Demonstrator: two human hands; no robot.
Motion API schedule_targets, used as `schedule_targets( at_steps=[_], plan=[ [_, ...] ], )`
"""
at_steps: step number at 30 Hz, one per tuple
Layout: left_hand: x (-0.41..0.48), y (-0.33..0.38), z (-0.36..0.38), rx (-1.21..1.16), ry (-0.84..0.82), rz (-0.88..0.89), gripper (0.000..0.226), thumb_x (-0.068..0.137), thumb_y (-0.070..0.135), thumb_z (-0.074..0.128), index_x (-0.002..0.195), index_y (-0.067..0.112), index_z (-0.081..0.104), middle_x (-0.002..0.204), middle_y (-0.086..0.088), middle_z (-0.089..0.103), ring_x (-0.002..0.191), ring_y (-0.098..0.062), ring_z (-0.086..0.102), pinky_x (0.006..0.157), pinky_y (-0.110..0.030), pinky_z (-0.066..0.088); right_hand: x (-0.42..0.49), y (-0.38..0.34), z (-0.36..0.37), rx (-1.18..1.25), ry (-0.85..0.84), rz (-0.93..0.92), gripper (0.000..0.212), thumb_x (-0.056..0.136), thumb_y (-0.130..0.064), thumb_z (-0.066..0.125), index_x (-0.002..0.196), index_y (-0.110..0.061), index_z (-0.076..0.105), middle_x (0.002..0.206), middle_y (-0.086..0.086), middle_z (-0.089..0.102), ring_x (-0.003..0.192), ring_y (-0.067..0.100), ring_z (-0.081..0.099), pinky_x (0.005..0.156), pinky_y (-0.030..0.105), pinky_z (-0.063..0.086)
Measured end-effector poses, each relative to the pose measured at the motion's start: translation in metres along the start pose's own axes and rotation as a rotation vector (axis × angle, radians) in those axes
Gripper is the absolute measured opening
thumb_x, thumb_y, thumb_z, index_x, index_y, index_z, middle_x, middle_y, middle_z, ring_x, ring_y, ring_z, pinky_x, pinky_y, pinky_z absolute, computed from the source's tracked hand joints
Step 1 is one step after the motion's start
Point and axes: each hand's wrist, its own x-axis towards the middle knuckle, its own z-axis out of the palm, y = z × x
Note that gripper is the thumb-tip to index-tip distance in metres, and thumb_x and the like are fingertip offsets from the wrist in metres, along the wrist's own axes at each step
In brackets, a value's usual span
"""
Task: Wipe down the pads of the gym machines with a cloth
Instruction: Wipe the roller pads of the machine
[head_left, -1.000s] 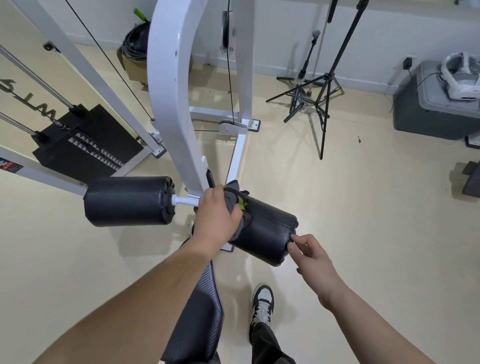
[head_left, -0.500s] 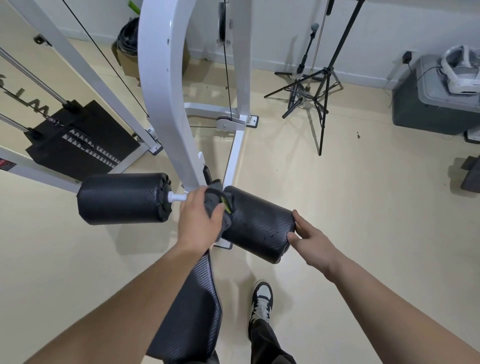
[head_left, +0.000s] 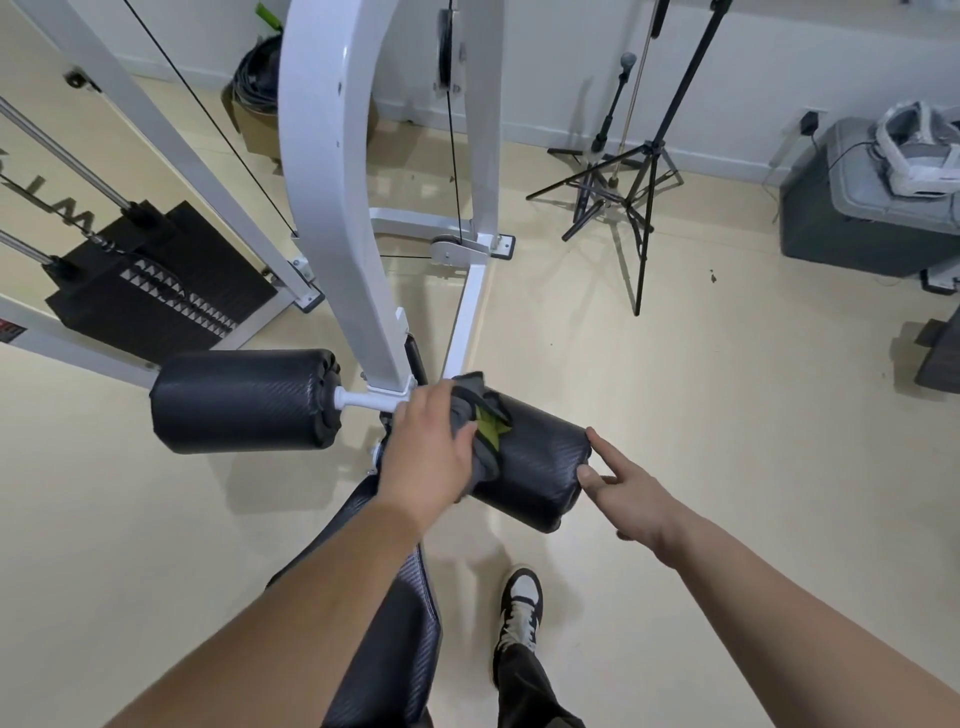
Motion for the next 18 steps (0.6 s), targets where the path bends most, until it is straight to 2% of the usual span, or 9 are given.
schedule_targets(
  at_steps=[3, 5, 7, 9, 11, 13, 15, 16, 18],
  plan=[
    [-0.004, 0.02, 0.004, 0.002, -0.007, 0.011, 0.049, 0.096, 0.024, 0.064, 0.141, 0.015, 0.047, 0.129, -0.007, 0.052, 0.117, -0.028, 0.046, 0.103, -0.041, 0.042, 0.003, 0.001, -0.001, -0.015, 0.009, -0.004, 0.058, 0.105, -0.043, 0.048, 0.155, -0.057, 0.021, 0.124, -0.01, 0.064, 0.122, 0.018, 0.048, 0.114, 0.045, 0.041],
    [-0.024, 0.046, 0.017, -0.002, -0.112, 0.169, 0.052, 0.093, 0.023, 0.067, 0.141, 0.012, 0.049, 0.128, -0.009, 0.053, 0.11, -0.03, 0.048, 0.097, -0.045, 0.047, 0.002, 0.002, 0.0, -0.026, 0.014, -0.01, 0.058, 0.104, -0.043, 0.048, 0.155, -0.057, 0.023, 0.122, -0.008, 0.064, 0.122, 0.017, 0.05, 0.111, 0.043, 0.042],
    [-0.035, 0.054, 0.024, 0.002, -0.234, 0.325, 0.057, 0.093, 0.026, 0.067, 0.145, 0.011, 0.047, 0.134, -0.009, 0.052, 0.113, -0.03, 0.048, 0.092, -0.049, 0.052, 0.0, 0.002, 0.001, -0.035, 0.008, -0.03, 0.058, 0.104, -0.042, 0.049, 0.154, -0.056, 0.024, 0.115, -0.01, 0.067, 0.118, 0.016, 0.053, 0.105, 0.038, 0.044],
    [-0.017, 0.043, 0.014, 0.023, -0.28, 0.395, 0.057, 0.093, 0.029, 0.066, 0.145, 0.017, 0.046, 0.133, -0.007, 0.052, 0.117, -0.03, 0.048, 0.092, -0.048, 0.053, -0.001, 0.003, 0.001, -0.037, 0.006, -0.056, 0.058, 0.104, -0.041, 0.051, 0.154, -0.055, 0.025, 0.107, -0.012, 0.067, 0.11, 0.016, 0.056, 0.101, 0.036, 0.044],
    [0.01, 0.026, 0.001, 0.046, -0.204, 0.3, 0.05, 0.093, 0.027, 0.065, 0.14, 0.02, 0.049, 0.127, -0.007, 0.053, 0.118, -0.031, 0.048, 0.098, -0.046, 0.048, -0.003, 0.007, 0.005, -0.034, 0.013, -0.083, 0.059, 0.104, -0.038, 0.053, 0.154, -0.052, 0.026, 0.113, -0.01, 0.068, 0.113, 0.016, 0.059, 0.101, 0.033, 0.041],
    [0.039, 0.003, -0.011, 0.081, -0.109, 0.055, 0.045, 0.096, 0.027, 0.063, 0.137, 0.013, 0.05, 0.126, -0.013, 0.053, 0.118, -0.036, 0.05, 0.102, -0.048, 0.044, -0.007, 0.012, 0.013, -0.018, 0.029, -0.119, 0.059, 0.103, -0.035, 0.055, 0.152, -0.052, 0.026, 0.131, -0.005, 0.063, 0.125, 0.015, 0.058, 0.104, 0.033, 0.042],
    [0.048, -0.005, -0.015, 0.053, -0.083, -0.135, 0.044, 0.098, 0.031, 0.061, 0.135, 0.009, 0.05, 0.126, -0.016, 0.055, 0.118, -0.038, 0.053, 0.1, -0.048, 0.046, -0.012, 0.018, 0.02, 0.001, 0.049, -0.147, 0.06, 0.103, -0.032, 0.054, 0.15, -0.055, 0.025, 0.139, -0.008, 0.056, 0.135, 0.012, 0.052, 0.111, 0.037, 0.042],
    [0.042, 0.001, -0.013, 0.037, -0.091, -0.125, 0.043, 0.097, 0.031, 0.062, 0.133, 0.01, 0.051, 0.124, -0.015, 0.056, 0.116, -0.037, 0.054, 0.099, -0.047, 0.046, -0.014, 0.021, 0.023, -0.011, 0.062, -0.157, 0.06, 0.102, -0.031, 0.055, 0.149, -0.056, 0.025, 0.139, -0.01, 0.054, 0.136, 0.011, 0.05, 0.113, 0.039, 0.042],
    [0.014, 0.023, 0.001, 0.022, -0.142, 0.036, 0.041, 0.094, 0.031, 0.063, 0.13, 0.013, 0.053, 0.12, -0.012, 0.057, 0.111, -0.034, 0.053, 0.095, -0.046, 0.047, -0.018, 0.026, 0.028, -0.069, 0.087, -0.186, 0.06, 0.101, -0.031, 0.058, 0.146, -0.055, 0.027, 0.135, -0.017, 0.054, 0.132, 0.014, 0.053, 0.109, 0.04, 0.044]
  ],
)
